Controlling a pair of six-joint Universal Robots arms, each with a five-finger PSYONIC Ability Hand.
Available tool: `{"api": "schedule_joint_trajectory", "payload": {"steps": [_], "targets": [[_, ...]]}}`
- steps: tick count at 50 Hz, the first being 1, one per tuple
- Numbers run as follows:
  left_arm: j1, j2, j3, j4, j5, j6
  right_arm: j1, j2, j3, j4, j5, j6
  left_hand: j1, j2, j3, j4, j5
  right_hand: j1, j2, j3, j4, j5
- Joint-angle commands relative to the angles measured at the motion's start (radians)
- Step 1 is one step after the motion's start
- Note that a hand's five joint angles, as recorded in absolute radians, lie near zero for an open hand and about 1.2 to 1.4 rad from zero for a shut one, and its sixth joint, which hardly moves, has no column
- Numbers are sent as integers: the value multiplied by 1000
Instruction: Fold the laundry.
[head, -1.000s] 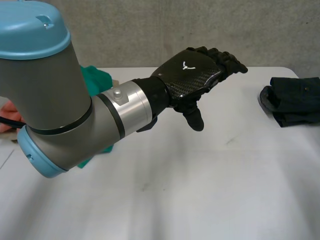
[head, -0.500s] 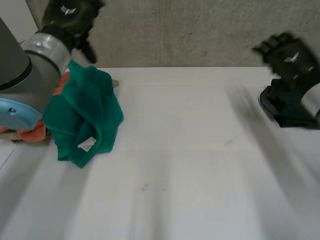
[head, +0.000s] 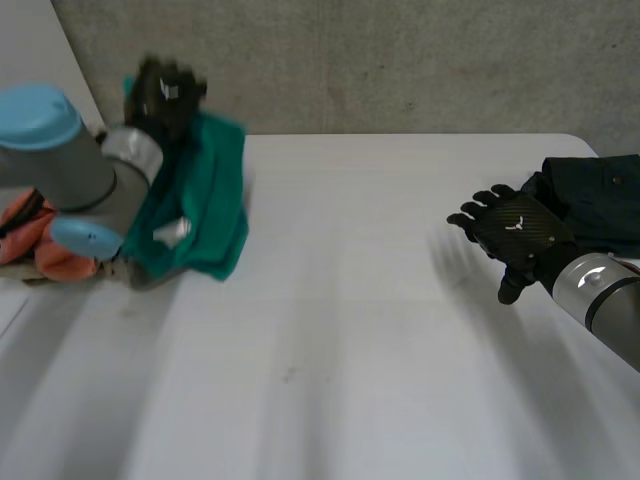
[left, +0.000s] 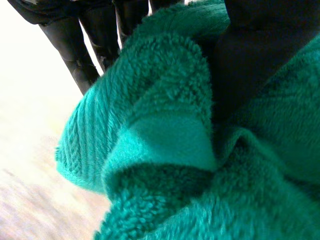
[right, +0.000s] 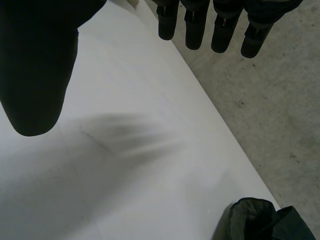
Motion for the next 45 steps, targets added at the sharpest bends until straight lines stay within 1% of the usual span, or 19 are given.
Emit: {"api": "schedule_joint_trajectory", "payload": {"steps": [1,3,4,7,10,12,15,19,21,22,23,24,28,32,34,36,40,42,45], "targets": [[-140,283,-121,89,-49,-278,-2,-22,-2,1,15,8,303,209,233,201,307,-46,-34,-31,-31,-41],[-177,312,-144,83,-48,-332,-2,-54,-2,1,28,11,303,209,233,201,307,-46,-34,-31,-31,-41],[-217,320,-169,81,-46,-386,0,-65,-2,1,35,13,303,209,233,201,307,-46,-34,-31,-31,-41],[-301,308,-203,79,-45,-466,0,-98,-7,0,70,40,303,209,233,201,307,-46,-34,-31,-31,-41],[-346,251,-212,72,-45,-477,-2,-126,-18,1,107,98,303,209,233,201,307,-46,-34,-31,-31,-41],[-386,158,-208,52,-51,-477,-3,-140,-21,0,122,135,303,209,233,201,307,-46,-34,-31,-31,-41],[-426,47,-195,-2,-60,-475,-20,-163,-27,-10,133,206,303,209,233,201,307,-46,-34,-31,-31,-41],[-478,-11,-191,-60,-55,-475,-54,-166,-19,-16,130,230,303,209,233,201,307,-46,-34,-31,-31,-41],[-496,-16,-198,-75,-52,-475,-61,-164,-15,-16,122,233,-181,-275,-251,-283,-178,-46,-34,-31,-31,-41],[-508,-10,-204,-88,-54,-471,-60,-164,-15,-16,121,235,-655,-749,-724,-756,-651,-46,-34,-31,-31,-41],[-513,-5,-206,-94,-60,-471,-60,-164,-15,-16,124,240,-773,-867,-843,-874,-769,-46,-34,-31,-31,-41],[-515,4,-209,-98,-65,-471,-58,-164,-16,-13,125,241,-800,-894,-870,-902,-796,-46,-34,-31,-31,-41],[-506,119,-237,-143,-109,-472,-52,-154,-27,1,131,246,-797,-891,-867,-899,-794,-46,-34,-31,-31,-41],[-480,197,-299,-186,-181,-468,-49,-148,-60,99,131,247,-795,-888,-864,-896,-791,-46,-34,-31,-31,-41],[-466,234,-344,-206,-204,-460,-46,-122,-97,214,128,252,-792,-886,-861,-893,-788,-46,-34,-31,-31,-41],[-452,265,-398,-214,-204,-454,-45,-63,-139,370,127,291,-786,-880,-855,-887,-782,-46,-34,-31,-31,-41],[-409,271,-499,-210,-197,-445,-35,-34,-140,502,116,338,-736,-830,-806,-838,-732,-15,-3,0,-1,-10],[-400,265,-517,-209,-184,-443,-35,-33,-122,503,113,338,-733,-827,-803,-835,-729,-12,0,3,2,-7],[-395,222,-539,-204,-112,-443,-42,-33,-62,434,90,336,-733,-827,-803,-835,-729,-6,6,8,8,-1]]}}
